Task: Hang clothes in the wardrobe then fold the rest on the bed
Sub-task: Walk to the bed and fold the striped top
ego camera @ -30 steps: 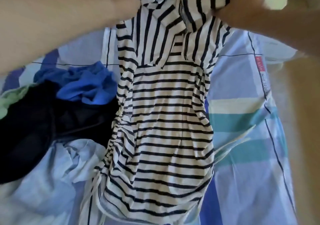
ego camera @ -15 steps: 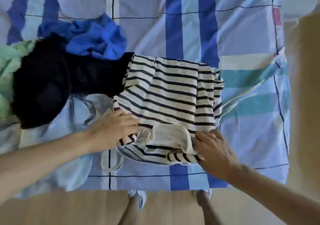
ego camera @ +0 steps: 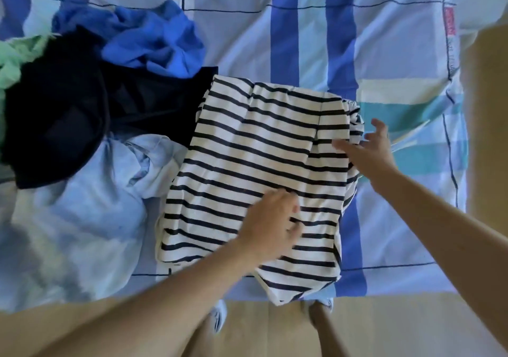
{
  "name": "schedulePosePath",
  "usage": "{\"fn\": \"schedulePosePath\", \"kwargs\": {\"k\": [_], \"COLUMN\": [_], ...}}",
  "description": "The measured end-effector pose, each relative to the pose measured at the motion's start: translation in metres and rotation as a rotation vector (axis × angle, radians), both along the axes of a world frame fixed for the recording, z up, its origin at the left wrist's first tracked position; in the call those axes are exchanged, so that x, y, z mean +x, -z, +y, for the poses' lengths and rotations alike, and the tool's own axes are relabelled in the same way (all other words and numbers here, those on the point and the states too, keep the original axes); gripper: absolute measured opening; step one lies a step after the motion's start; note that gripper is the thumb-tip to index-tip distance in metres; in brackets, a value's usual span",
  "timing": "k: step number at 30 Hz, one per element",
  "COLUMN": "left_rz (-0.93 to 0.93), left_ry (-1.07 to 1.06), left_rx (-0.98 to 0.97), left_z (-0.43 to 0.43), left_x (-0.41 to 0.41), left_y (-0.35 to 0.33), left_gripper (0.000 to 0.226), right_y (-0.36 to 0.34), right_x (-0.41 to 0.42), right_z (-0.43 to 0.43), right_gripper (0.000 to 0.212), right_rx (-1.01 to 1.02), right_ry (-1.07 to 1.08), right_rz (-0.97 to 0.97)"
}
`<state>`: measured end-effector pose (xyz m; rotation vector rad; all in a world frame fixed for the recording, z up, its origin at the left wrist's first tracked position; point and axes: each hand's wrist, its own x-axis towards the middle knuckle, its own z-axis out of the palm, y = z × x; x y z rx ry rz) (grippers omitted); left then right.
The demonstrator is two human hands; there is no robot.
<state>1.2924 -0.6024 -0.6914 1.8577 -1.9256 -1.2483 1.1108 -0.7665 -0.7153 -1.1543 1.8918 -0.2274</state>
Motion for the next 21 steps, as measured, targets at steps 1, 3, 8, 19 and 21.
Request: {"fn": "schedulePosePath", "kwargs": {"k": [1,3,8,19,21], "left_rz": [-0.011,-0.076,-0.296,0.247,0.073], "left_ry": [-0.033,-0.122,-0.323,-0.707,-0.765], "left_rx": [0.051,0.181,0.323,0.140,0.185], "left_z": [0.007,0.016,0.010,0.010,0.020], "left_x": [-0.028,-0.081,-0.138,0.071,0.125], "left_y": [0.003,0.010,0.045,-0.023,-0.022], "left_gripper": [0.035,0.079,0.118,0.030,0.024], "right_y": [0.003,0.008,0.006,-0.081,-0.091], "right_x": [0.001,0.005,0.013,0.142,0.179], "right_z": [-0.014,-0.035,-0.049,-0.074,-0.075], "right_gripper": [0.119,0.122,0.063,0.055,0.074], "right_rx": [0.029,0.075,0.148,0.094,0.141], "right_ry": [0.014,0.012,-0.111,-0.233,-0.286], "right_rz": [-0.017,-0.039,-0.100,-0.456,-0.536]}}
